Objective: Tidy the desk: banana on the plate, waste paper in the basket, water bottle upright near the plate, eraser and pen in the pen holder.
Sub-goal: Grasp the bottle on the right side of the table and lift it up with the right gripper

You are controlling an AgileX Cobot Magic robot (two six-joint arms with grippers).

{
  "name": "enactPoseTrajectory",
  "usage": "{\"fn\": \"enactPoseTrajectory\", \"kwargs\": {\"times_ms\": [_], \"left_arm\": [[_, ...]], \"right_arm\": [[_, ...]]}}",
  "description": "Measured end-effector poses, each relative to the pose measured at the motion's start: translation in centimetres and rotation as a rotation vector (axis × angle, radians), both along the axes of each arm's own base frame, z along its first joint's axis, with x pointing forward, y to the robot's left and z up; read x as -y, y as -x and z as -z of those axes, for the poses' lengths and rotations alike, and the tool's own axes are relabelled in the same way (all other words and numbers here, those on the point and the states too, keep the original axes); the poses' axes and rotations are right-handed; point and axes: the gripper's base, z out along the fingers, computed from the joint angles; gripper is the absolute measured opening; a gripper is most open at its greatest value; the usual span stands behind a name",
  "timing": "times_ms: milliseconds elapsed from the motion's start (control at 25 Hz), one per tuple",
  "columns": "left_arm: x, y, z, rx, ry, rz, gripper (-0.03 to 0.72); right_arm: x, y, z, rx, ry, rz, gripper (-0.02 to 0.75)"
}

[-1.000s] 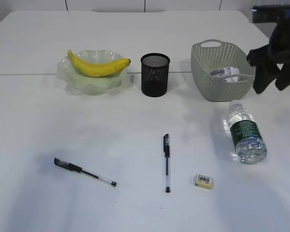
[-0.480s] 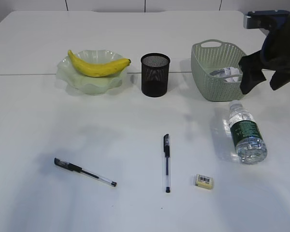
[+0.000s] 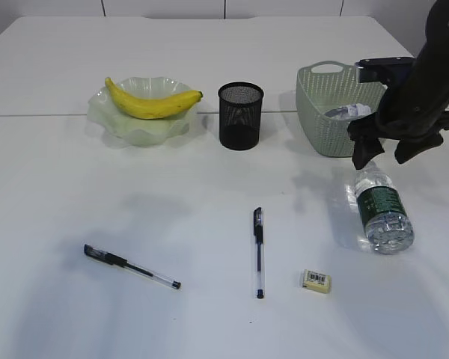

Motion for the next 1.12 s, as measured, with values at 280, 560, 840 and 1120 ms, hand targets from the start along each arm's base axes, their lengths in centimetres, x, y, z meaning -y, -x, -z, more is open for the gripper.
{"fn": "enactPoseTrajectory", "kwargs": {"times_ms": [280, 560, 840, 1120], "left_arm": [[0.0, 0.0, 0.0, -0.001, 0.005, -0.001, 0.435], [0.1, 0.0, 0.0, -0.002, 0.009, -0.002, 0.435], [0.1, 0.0, 0.0, -0.003, 0.014, -0.004, 0.435], [0.1, 0.0, 0.0, -0.003, 0.018, -0.005, 0.435]], "right_arm": [[0.0, -1.7, 2.0, 0.005, 0.009, 0.017, 0.579], [0.3, -3.0, 3.2, 0.030, 0.036, 0.044, 0.579], [0.4, -3.5, 4.0, 0.048, 0.046, 0.064, 0.579], [0.4, -3.7, 6.4, -0.001, 0.050, 0.066, 0.580]]}}
